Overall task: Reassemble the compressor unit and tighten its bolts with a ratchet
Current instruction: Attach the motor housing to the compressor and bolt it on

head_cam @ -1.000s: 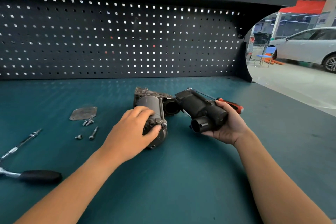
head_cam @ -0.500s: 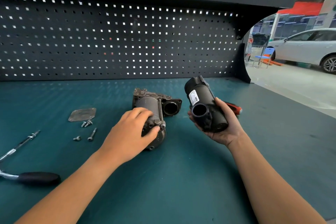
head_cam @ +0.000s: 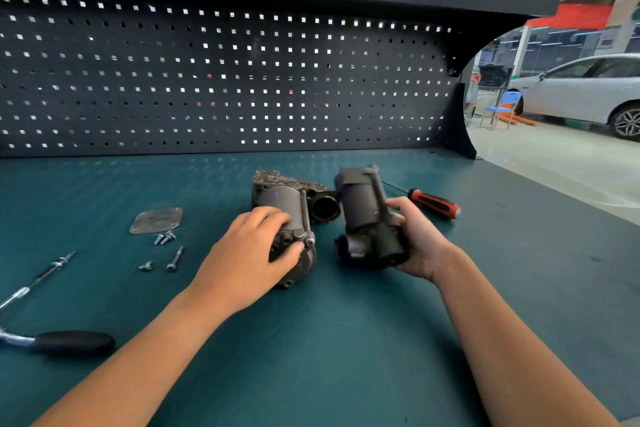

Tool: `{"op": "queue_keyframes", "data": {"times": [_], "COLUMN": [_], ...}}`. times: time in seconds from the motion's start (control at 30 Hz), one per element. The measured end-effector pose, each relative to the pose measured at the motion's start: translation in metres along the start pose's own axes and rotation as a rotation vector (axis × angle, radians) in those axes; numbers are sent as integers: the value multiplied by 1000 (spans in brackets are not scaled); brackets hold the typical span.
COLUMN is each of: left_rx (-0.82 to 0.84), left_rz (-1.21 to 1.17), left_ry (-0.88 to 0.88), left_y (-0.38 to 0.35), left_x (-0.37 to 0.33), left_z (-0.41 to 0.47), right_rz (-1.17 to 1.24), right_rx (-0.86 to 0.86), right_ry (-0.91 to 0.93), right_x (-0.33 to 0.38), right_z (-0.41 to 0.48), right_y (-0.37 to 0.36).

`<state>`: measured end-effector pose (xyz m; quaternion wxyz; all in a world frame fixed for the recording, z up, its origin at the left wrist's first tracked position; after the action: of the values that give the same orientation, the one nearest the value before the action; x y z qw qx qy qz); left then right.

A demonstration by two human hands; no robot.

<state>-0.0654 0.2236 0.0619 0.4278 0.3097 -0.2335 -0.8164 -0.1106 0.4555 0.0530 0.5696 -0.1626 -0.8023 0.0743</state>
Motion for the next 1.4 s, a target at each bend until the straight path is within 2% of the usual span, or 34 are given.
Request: {"op": "queue_keyframes", "data": {"times": [0.17, 0.33, 0.43, 0.53, 0.63, 0.73, 0.8, 0.87, 0.97, 1.1, 1.3, 1.4], "left_rx": [-3, -2, -10, -11, -8, -6, -7, -7, -10, -12, -13, -28], "left_rz": [4, 8, 7, 11, 11, 11, 13, 12, 10, 10, 29, 43], "left_ry": [-1, -1, -3, -6, -4, 1, 3, 4, 4, 1, 9, 34], "left_y": [0, 0, -1, -1, -1, -2, -2, -2, -2, -2, -1, 1], "left_x": [1, 0, 0, 0, 1, 1, 1, 1, 1, 0, 0, -1], "left_z": [-1, -1, -1, -1, -1, -1, -2, -2, -1, -2, -1, 0], "right_rz": [-299, -324, -404, -509, -623, -948, -1124, -1083, -801, -759, -786, -585], "right_rx": [-107, -189, -159, -169, -253, -391, -383, -306, -149, 64, 10, 63], "right_ry": [23, 72, 133, 255, 435, 634, 731, 726, 573, 493, 538, 401], "right_x": [-3, -9, -8, -4, 4, 5, -2, -8, -3, 1, -8, -7], "right_z": [-6, -7, -10, -17, -22, -28, -30, -31, -32, -27, -17, -14], "right_y": [-21, -30, -31, -32, -27, -29, -36, -42, -38, -26, -25, -26]}}
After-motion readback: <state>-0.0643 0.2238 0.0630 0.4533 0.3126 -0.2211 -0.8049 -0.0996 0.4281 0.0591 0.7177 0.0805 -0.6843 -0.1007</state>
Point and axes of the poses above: each hand's wrist, its own z-axis towards the middle knuckle, its own y-axis out of the back of the hand, x = y × z, the point moved 1 cm from there along z, towards the middle knuckle, and after that the axes turned 15 degrees about -x, right-handed, at the moved point
